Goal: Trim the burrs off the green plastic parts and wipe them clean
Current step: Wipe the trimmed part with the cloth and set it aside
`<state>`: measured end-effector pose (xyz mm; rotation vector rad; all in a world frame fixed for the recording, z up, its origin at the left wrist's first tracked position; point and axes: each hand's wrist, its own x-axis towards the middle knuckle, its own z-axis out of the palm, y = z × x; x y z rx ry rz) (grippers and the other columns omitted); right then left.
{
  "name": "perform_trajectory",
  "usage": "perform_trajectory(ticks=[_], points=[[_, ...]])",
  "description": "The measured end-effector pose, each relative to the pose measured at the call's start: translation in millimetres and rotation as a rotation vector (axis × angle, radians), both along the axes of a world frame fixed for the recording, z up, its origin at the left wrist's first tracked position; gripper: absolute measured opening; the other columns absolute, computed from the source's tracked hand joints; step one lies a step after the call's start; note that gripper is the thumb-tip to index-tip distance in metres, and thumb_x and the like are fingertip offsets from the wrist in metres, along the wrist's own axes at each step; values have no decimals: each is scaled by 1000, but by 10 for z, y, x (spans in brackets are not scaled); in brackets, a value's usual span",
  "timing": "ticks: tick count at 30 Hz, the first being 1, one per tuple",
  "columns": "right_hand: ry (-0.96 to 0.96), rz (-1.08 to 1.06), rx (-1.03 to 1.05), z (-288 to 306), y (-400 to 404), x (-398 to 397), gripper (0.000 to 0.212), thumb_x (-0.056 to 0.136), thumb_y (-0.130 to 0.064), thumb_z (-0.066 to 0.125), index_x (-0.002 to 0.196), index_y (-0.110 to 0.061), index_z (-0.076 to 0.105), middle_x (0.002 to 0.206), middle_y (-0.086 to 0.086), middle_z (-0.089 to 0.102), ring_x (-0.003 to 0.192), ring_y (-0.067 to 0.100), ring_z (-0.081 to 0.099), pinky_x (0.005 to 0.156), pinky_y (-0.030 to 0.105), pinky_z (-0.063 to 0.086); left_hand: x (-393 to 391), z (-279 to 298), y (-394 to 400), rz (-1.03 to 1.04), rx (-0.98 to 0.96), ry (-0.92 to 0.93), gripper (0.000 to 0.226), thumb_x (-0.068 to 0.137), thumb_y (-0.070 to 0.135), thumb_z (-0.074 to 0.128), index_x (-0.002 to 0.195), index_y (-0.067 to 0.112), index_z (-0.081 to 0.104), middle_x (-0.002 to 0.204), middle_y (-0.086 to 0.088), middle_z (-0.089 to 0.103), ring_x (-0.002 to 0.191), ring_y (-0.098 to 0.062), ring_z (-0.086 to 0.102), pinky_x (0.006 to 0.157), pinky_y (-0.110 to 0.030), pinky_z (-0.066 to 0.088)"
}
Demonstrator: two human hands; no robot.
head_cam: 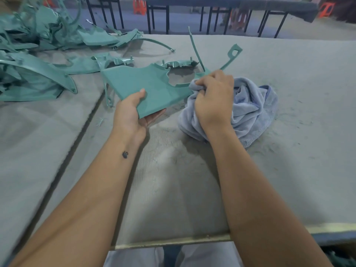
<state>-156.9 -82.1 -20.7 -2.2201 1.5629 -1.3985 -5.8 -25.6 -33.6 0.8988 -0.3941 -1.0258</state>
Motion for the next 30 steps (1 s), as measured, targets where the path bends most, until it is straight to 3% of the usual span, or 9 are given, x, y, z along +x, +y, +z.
perform_trajectory(ticks=[3, 8, 15, 17, 19, 23, 25, 28, 30], points=[[43, -35, 11, 16, 6, -4, 30, 87, -3, 48, 98, -13, 74, 100, 5, 55, 101, 26, 45, 83, 31, 34, -7, -8, 3, -28, -32, -21, 12, 94, 4, 53, 99, 11, 61, 83, -2, 76, 78, -21, 73, 62, -37, 59], [157, 271, 108, 53, 139, 176, 25, 88, -5, 53, 98, -12, 75, 99, 11, 57, 95, 27, 53, 78, 36, 39, -175, -27, -5, -205, -20, -123, 19, 93, 2, 49, 100, 10, 65, 86, -4, 75, 76, -20, 72, 62, -32, 59], [135, 647, 92, 76, 348, 313, 17, 76, -4, 68, 88, -12, 77, 85, 5, 67, 83, 24, 62, 73, 38, 46, -151, 14, -5, -254, -48, 105, 44, 103, 42, 38, 97, 5, 62, 73, -6, 72, 66, -14, 71, 58, -23, 57], [125, 634, 100, 49, 283, 317, 17, 76, -2, 67, 85, -12, 77, 84, 6, 66, 82, 24, 62, 74, 37, 45, -156, 25, 3, -255, -65, 173, 46, 102, 43, 38, 103, 4, 61, 81, -7, 73, 72, -15, 72, 62, -25, 58], [96, 517, 122, 4, 148, 278, 24, 79, 1, 60, 73, -20, 71, 77, 4, 58, 75, 24, 54, 70, 34, 40, -137, 46, 12, -251, -123, 219, 44, 104, 40, 35, 107, 5, 63, 92, -9, 75, 85, -19, 73, 79, -31, 59], [-124, 258, 135, -35, 19, 195, 43, 78, 7, 49, 56, -30, 45, 69, -8, 41, 65, 11, 38, 63, 13, 31, -135, 36, 31, -249, -175, 236, 47, 105, 39, 30, 114, 6, 61, 115, -14, 70, 114, -26, 64, 105, -41, 46], [-125, 339, 101, -37, 73, 227, 31, 76, 9, 52, 60, -17, 60, 72, 3, 53, 68, 16, 47, 64, 16, 37, -131, 38, 31, -269, -192, 286, 50, 104, 42, 30, 119, 4, 60, 115, -15, 69, 109, -27, 66, 99, -40, 51], [108, 592, 32, -30, 231, 328, 14, 70, 10, 60, 67, 0, 69, 72, 16, 61, 70, 30, 58, 65, 40, 45, -102, 45, 35, -299, -176, 407, 60, 101, 51, 34, 113, -2, 59, 100, -21, 72, 87, -30, 72, 70, -39, 60], [93, 685, 115, -29, 283, 351, 13, 74, 8, 67, 77, -3, 74, 79, 10, 64, 77, 24, 61, 71, 35, 46, -87, 43, 63, -343, -135, 427, 68, 98, 57, 36, 110, -7, 58, 96, -24, 71, 81, -32, 73, 59, -39, 60]])
